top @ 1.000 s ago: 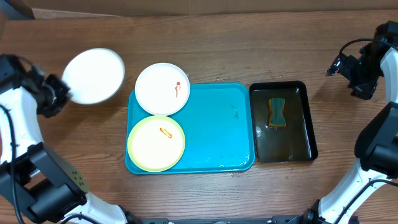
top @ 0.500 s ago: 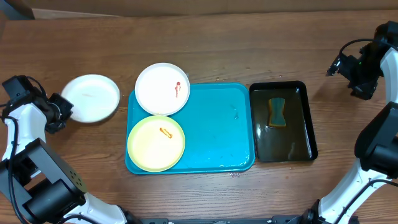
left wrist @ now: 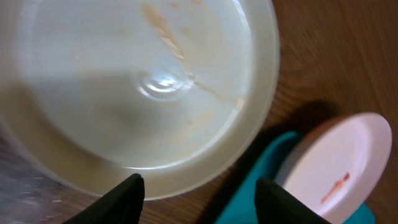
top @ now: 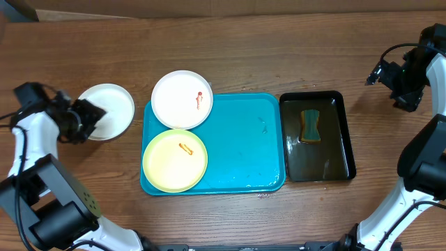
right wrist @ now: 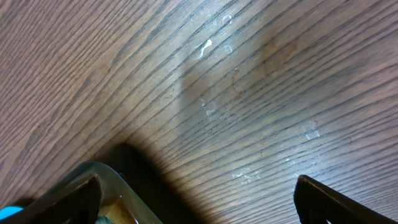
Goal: Clean dirty plates on tray and stack at the side
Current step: 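Lower white plate onto table left of tray and release, then move left gripper to rim of the sauce-smeared white plate on tray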
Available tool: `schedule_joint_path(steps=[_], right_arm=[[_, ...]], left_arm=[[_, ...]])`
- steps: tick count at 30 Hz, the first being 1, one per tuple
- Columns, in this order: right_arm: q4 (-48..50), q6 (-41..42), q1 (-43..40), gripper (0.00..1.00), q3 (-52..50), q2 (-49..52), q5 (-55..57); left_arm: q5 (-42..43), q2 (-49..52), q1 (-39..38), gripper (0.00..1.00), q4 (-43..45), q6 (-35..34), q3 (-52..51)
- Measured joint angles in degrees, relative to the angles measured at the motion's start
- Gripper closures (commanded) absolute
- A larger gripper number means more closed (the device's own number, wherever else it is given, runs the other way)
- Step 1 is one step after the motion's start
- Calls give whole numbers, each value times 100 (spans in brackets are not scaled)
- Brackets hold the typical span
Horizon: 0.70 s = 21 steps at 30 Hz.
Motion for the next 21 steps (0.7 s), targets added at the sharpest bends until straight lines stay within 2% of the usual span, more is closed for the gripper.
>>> schedule_joint_path(steps=[9,13,21], right_arm=[[-2,0,0,0,0,0,2],[-2,0,0,0,0,0,2],[0,0,0,0,0,0,2]], left_arm=[[-317,-162,-1963,44,-1012,319,15],[-535,-164,-2601,49,-1257,369,15],[-1292,-164,-3912,48,-1034,9,15]])
